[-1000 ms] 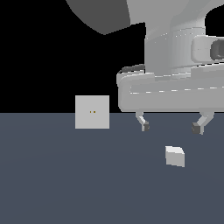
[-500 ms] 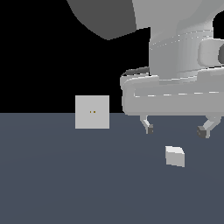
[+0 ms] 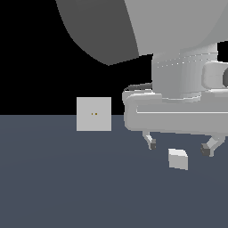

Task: Plug the charger into the wall socket.

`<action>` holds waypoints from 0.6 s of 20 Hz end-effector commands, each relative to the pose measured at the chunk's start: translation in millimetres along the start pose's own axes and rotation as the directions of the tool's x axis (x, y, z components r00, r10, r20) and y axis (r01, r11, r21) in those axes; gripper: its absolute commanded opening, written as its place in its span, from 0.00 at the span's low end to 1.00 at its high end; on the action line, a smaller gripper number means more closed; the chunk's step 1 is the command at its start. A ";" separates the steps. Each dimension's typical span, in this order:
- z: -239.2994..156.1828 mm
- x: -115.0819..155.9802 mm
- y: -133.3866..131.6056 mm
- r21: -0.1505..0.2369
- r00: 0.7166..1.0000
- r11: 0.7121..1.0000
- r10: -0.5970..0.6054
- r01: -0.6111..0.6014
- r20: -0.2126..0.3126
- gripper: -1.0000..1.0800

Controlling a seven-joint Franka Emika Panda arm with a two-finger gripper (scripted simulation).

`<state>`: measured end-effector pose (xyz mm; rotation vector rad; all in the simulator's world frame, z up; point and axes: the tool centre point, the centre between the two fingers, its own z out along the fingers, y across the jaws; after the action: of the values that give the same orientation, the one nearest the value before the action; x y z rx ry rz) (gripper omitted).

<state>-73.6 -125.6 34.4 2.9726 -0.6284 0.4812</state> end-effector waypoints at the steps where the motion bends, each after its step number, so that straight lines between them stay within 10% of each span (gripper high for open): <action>1: 10.2 -3.6 -0.1 0.000 1.000 1.000 0.000 0.000 0.000 0.96; 8: 21.6 -7.0 0.1 0.000 1.000 1.000 0.001 -0.001 -0.001 0.96; 9: 21.6 -7.0 0.1 0.000 1.000 1.000 0.001 -0.001 -0.001 0.00; 12: 21.6 -7.0 0.1 0.000 1.000 1.000 0.001 -0.001 -0.001 0.00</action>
<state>-73.7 -125.7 11.9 2.9724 -0.6292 0.4821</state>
